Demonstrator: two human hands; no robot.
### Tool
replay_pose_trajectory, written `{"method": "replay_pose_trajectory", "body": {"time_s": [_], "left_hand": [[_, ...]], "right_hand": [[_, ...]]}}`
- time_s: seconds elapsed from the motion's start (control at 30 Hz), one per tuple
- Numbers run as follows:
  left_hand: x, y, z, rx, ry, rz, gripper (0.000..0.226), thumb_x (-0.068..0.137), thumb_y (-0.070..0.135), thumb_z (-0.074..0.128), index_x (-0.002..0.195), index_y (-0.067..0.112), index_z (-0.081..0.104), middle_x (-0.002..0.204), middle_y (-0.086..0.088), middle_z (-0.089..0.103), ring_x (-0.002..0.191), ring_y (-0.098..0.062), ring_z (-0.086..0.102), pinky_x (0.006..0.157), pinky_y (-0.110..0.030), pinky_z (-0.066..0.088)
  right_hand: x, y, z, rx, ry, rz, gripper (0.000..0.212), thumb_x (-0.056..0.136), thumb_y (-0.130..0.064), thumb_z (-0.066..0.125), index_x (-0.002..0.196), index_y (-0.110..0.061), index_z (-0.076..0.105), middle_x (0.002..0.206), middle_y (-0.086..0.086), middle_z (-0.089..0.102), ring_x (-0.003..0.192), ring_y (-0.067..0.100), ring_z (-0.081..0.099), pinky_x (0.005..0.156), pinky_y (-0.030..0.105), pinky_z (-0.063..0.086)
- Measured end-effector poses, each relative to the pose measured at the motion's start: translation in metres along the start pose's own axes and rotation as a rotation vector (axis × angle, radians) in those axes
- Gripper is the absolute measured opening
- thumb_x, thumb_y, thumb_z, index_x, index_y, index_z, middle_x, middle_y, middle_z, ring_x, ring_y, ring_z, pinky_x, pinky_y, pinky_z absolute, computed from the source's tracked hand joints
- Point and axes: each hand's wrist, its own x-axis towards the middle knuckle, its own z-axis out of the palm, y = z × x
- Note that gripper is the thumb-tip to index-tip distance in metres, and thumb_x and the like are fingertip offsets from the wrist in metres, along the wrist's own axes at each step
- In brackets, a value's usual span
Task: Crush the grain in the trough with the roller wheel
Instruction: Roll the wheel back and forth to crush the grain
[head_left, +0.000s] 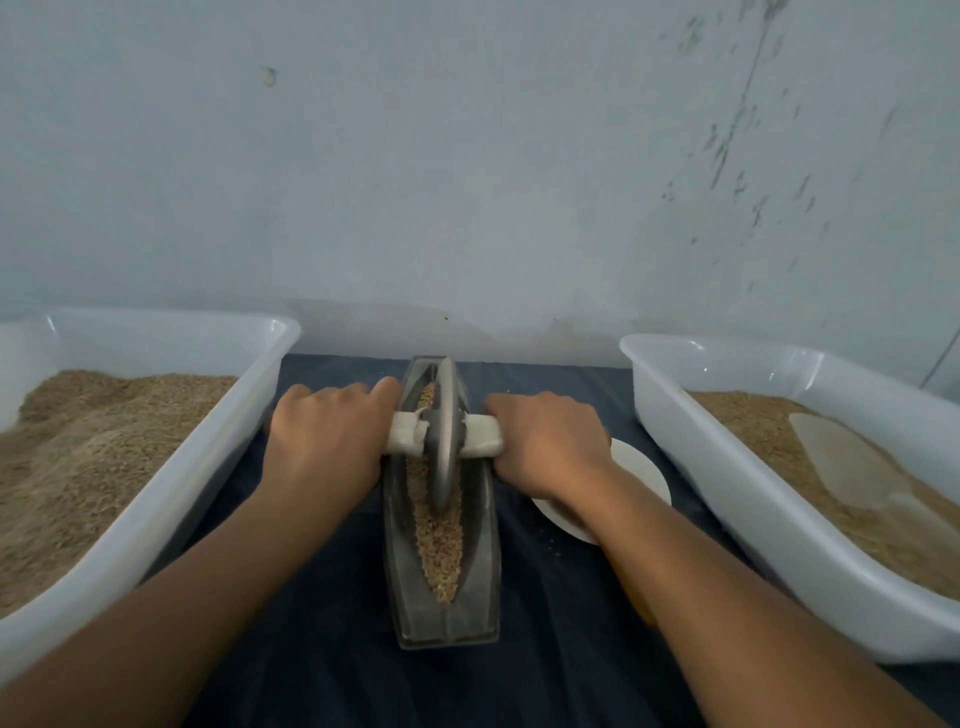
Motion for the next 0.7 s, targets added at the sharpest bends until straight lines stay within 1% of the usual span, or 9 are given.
{"method": "replay_pose_trajectory", "body": {"time_s": [0.07, 0.13, 0.27, 0.33, 0.4, 0.53, 0.6, 0.7], "left_hand": [[-0.005, 0.001, -0.005, 0.003, -0.001, 0.009, 0.037, 0.084, 0.031, 0.065, 0.094, 0.031, 0.029, 0.08, 0.01, 0.05, 0.065, -0.014, 0.044, 0.066, -0.032, 0.032], [-0.012, 0.001, -0.008, -0.012, -0.005, 0.022, 0.039, 0.084, 0.031, 0.065, 0.095, 0.032, 0.028, 0.079, 0.01, 0.047, 0.065, -0.013, 0.044, 0.066, -0.032, 0.033], [-0.022, 0.001, -0.016, -0.035, -0.003, 0.036, 0.039, 0.084, 0.03, 0.064, 0.095, 0.032, 0.026, 0.078, 0.011, 0.042, 0.07, -0.013, 0.052, 0.067, -0.032, 0.033], [-0.024, 0.002, -0.019, -0.034, -0.003, 0.041, 0.042, 0.084, 0.031, 0.064, 0.093, 0.033, 0.023, 0.078, 0.011, 0.041, 0.069, -0.013, 0.048, 0.067, -0.032, 0.034], [-0.026, 0.003, -0.021, -0.039, -0.006, 0.043, 0.043, 0.084, 0.032, 0.063, 0.093, 0.033, 0.021, 0.078, 0.011, 0.042, 0.069, -0.013, 0.046, 0.068, -0.032, 0.037], [-0.03, 0.0, -0.023, -0.083, -0.037, 0.047, 0.035, 0.086, 0.035, 0.063, 0.096, 0.035, 0.028, 0.085, 0.011, 0.053, 0.08, -0.012, 0.059, 0.075, -0.033, 0.044], [-0.03, -0.001, -0.024, -0.087, -0.05, 0.048, 0.034, 0.087, 0.035, 0.063, 0.096, 0.035, 0.03, 0.088, 0.011, 0.055, 0.081, -0.012, 0.06, 0.076, -0.033, 0.044], [-0.03, 0.0, -0.024, -0.104, -0.064, 0.044, 0.036, 0.087, 0.035, 0.063, 0.094, 0.036, 0.027, 0.086, 0.012, 0.052, 0.08, -0.012, 0.059, 0.075, -0.033, 0.042]], "right_hand": [[-0.009, -0.002, 0.001, 0.007, 0.037, 0.006, 0.017, 0.078, -0.034, 0.056, 0.079, -0.035, 0.038, 0.07, -0.007, 0.053, 0.06, 0.02, 0.047, 0.049, 0.03, 0.024], [-0.017, -0.004, 0.002, 0.006, 0.072, -0.005, 0.018, 0.079, -0.034, 0.056, 0.083, -0.033, 0.038, 0.067, -0.008, 0.049, 0.059, 0.021, 0.044, 0.049, 0.03, 0.02], [-0.029, -0.006, -0.002, -0.009, 0.113, -0.022, 0.017, 0.082, -0.033, 0.056, 0.089, -0.031, 0.041, 0.068, -0.008, 0.047, 0.063, 0.024, 0.047, 0.049, 0.032, 0.019], [-0.036, -0.007, -0.004, 0.0, 0.122, -0.024, 0.018, 0.083, -0.033, 0.058, 0.091, -0.031, 0.041, 0.071, -0.008, 0.049, 0.066, 0.025, 0.049, 0.051, 0.034, 0.022], [-0.042, -0.009, -0.005, 0.006, 0.136, -0.029, 0.02, 0.083, -0.033, 0.059, 0.092, -0.031, 0.041, 0.073, -0.008, 0.05, 0.067, 0.024, 0.05, 0.052, 0.034, 0.024], [-0.051, -0.013, -0.01, -0.026, 0.172, -0.042, 0.025, 0.084, -0.032, 0.06, 0.089, -0.03, 0.036, 0.07, -0.008, 0.044, 0.059, 0.02, 0.039, 0.048, 0.033, 0.017], [-0.054, -0.014, -0.011, -0.027, 0.174, -0.046, 0.025, 0.085, -0.032, 0.061, 0.09, -0.03, 0.036, 0.073, -0.007, 0.048, 0.061, 0.02, 0.04, 0.051, 0.034, 0.02], [-0.055, -0.014, -0.011, -0.001, 0.169, -0.058, 0.023, 0.087, -0.035, 0.061, 0.091, -0.031, 0.038, 0.079, -0.007, 0.057, 0.065, 0.019, 0.048, 0.057, 0.035, 0.028]]}}
